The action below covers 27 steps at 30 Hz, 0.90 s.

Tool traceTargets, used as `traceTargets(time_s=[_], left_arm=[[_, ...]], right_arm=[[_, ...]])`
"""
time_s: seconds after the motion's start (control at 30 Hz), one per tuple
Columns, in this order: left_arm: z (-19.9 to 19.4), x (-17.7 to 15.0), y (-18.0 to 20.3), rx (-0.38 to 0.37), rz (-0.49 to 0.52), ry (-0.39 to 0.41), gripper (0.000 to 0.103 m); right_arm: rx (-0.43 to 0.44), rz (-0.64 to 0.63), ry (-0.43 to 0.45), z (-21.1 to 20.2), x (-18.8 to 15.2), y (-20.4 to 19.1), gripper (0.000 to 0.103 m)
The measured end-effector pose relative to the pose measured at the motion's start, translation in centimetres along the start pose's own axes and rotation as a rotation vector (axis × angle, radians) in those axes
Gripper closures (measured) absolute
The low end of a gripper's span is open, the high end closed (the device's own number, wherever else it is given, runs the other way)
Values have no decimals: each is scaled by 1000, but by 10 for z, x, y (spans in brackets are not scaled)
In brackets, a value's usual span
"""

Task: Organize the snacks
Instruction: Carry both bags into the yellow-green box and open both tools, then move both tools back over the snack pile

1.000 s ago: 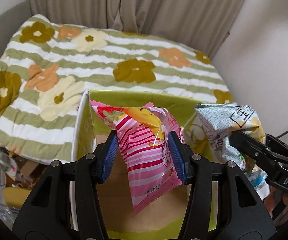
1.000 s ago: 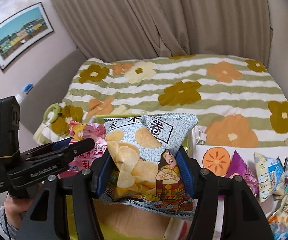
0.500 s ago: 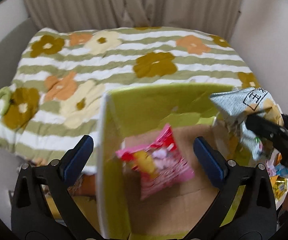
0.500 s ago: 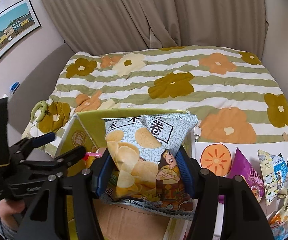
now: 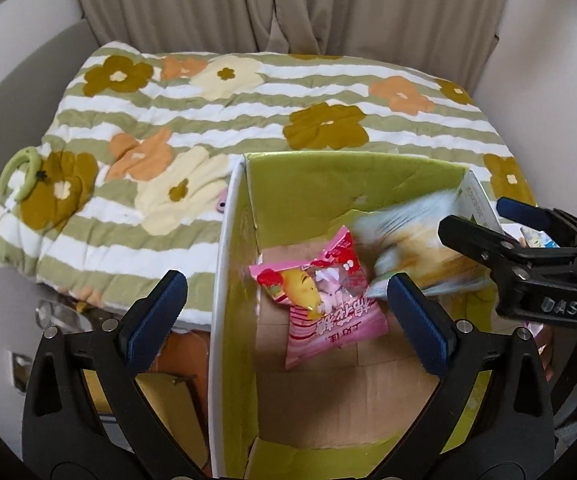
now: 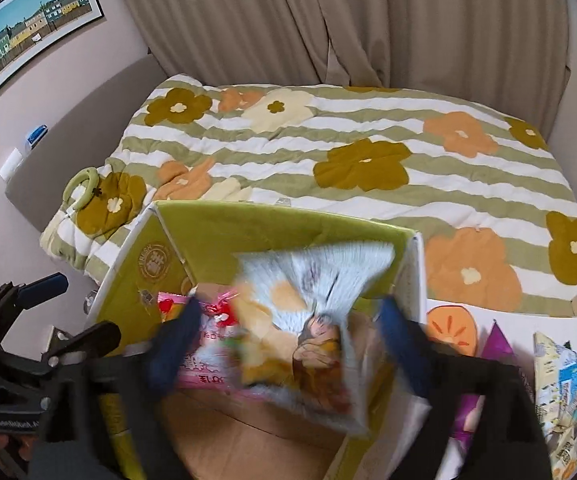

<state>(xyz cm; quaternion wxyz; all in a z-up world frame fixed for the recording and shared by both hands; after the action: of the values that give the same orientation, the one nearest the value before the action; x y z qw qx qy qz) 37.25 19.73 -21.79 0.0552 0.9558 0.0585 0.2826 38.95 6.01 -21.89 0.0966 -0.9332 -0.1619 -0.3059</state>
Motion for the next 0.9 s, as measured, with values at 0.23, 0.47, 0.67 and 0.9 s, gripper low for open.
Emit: traceTargets(time_s=[0.23,0.47,0.67,0.9], left_arm=[[-12,-11,-2,-1,-28,0,3],[-53,-16,3,-5,-23,49,3],[-90,-16,17,-50,11,101,3],[-133,-22,43,-109,38,158,3]], right_arm=[[-26,-26,-25,-12,-12,-5,0],[-18,-1,14,-51,-16,-8,0],[-38,6,85,-99,-14,-15,0],[-92,35,135,-149,-30,-10,0]])
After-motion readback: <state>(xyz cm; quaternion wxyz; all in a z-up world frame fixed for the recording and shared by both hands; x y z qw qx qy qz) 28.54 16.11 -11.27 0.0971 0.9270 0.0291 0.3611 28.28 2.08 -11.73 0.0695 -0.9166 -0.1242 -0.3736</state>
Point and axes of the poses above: each gripper's, at about its wrist camera, not at the fingertips, and z roughly the way its jaws point, y to its right, x to its top, the point moved 7 cm from there along z, roughly the way its jaws point, and after that the axes turned 11 degrees about -z, right-handed, at the moved point
